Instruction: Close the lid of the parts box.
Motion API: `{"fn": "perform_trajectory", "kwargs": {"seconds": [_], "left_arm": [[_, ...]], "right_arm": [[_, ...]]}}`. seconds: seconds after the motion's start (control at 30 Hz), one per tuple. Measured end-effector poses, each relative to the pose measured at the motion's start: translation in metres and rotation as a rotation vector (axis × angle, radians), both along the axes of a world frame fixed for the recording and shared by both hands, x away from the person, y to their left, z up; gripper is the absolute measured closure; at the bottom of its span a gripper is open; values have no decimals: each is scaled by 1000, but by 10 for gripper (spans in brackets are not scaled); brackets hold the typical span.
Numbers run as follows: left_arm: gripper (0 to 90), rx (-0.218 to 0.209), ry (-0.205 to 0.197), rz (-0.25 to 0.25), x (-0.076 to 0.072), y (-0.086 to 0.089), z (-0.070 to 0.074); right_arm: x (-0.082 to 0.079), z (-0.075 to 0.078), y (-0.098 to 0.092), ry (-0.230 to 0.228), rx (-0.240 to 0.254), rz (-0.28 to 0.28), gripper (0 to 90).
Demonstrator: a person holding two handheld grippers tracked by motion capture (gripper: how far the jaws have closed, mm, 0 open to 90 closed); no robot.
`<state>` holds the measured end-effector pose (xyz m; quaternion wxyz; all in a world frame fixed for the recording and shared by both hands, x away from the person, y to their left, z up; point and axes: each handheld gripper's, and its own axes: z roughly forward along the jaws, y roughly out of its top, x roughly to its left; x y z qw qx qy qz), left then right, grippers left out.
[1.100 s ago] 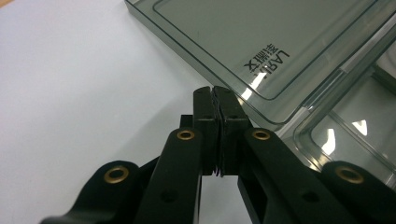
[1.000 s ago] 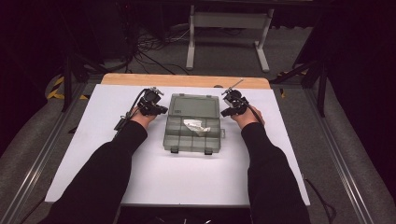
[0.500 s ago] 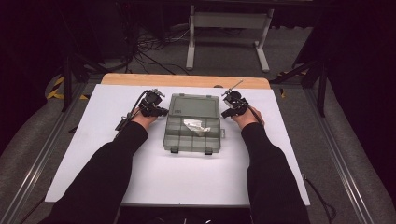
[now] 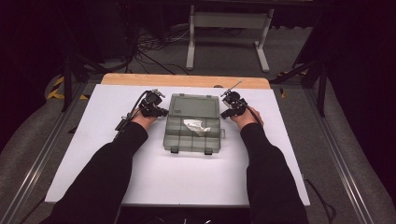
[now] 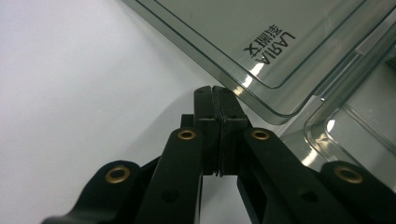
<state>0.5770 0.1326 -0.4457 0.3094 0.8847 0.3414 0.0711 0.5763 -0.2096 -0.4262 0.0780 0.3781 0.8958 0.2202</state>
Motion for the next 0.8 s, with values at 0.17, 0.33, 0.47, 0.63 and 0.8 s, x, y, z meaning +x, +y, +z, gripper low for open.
{"fn": "perform_trajectory", "kwargs": {"seconds": [0.17, 0.33, 0.47, 0.63, 0.8], "left_arm": [[895, 5, 5, 0, -1, -1, 1], [896, 4, 10, 4, -1, -1, 1], [896, 1, 12, 13, 1, -1, 1], [896, -14, 12, 44, 3, -2, 0], [896, -37, 26, 77, 4, -2, -1]], "right_arm": [[1, 0, 3, -7, -1, 6, 900], [2, -1, 2, -2, 12, 0, 900], [3, -1, 2, -6, 12, -1, 900], [5, -1, 1, -5, 24, -9, 900], [8, -2, 0, -8, 35, -17, 900]]}}
